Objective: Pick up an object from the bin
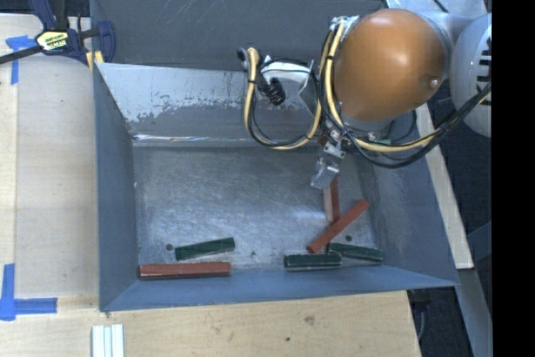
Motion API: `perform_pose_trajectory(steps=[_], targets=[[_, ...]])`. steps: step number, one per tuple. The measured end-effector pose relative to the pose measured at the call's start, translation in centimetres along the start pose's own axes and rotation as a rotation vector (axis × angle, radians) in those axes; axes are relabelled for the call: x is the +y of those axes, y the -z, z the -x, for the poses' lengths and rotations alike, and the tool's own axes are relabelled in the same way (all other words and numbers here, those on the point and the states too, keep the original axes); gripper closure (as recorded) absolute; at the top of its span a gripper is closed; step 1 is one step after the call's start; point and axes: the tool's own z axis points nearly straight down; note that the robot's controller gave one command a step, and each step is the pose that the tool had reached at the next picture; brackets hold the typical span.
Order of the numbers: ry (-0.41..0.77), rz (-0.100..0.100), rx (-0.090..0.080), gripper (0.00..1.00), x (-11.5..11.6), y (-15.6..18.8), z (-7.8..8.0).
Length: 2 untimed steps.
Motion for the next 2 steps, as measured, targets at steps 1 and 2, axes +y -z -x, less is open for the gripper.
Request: perform_pose_trajectory(steps=[1, 2], targets=[[0.003, 0.001, -0.008, 0.00, -0.3, -0.5, 0.2], [0.380, 0.000, -0.010, 0.00, 0.5, -9.6, 1.6]])
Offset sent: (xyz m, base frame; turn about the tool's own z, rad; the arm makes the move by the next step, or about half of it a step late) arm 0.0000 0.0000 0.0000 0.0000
